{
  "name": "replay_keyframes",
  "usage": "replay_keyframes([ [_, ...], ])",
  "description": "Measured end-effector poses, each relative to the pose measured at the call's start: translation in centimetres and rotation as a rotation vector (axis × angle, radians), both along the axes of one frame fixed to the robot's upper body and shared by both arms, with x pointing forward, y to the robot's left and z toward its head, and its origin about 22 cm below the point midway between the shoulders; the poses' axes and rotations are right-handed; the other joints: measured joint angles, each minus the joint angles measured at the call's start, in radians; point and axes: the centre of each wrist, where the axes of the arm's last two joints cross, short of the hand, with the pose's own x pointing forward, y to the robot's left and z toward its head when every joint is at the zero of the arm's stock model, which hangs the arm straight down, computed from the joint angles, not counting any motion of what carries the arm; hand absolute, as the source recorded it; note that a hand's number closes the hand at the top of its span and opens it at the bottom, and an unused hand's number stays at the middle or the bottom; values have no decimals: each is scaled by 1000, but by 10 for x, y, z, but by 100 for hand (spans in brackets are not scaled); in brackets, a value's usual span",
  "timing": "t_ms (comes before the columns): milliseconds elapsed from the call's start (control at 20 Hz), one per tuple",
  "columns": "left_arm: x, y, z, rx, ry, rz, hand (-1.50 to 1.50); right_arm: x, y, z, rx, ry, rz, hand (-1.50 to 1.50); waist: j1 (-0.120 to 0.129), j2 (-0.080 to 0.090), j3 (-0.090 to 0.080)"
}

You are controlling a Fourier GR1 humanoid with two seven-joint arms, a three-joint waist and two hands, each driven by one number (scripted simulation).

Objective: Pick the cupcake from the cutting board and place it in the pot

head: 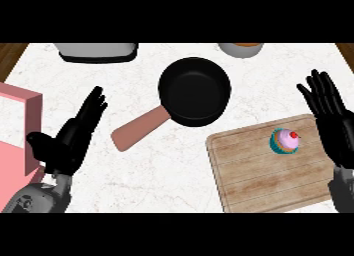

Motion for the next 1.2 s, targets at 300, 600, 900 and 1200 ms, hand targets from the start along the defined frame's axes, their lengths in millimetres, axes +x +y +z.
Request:
replay_keyframes([
  [300, -9, 15, -23, 54, 117, -31, 0, -3, 3, -10, -30, 300, -158, 150, -6, 8, -7],
  [600, -21, 20, -46, 62, 232, -49, 0, -14, -26, -5, -231, 173, -653, -150, -39, 8, -12],
  [900, -21, 19, -58, 64, 266, -82, 0, -31, 27, 28, -189, 9, -800, -150, -25, 3, -9],
  [1200, -23, 21, -63, 63, 273, -96, 0, -43, 34, 70, -249, 247, -775, -150, -17, 3, -9],
])
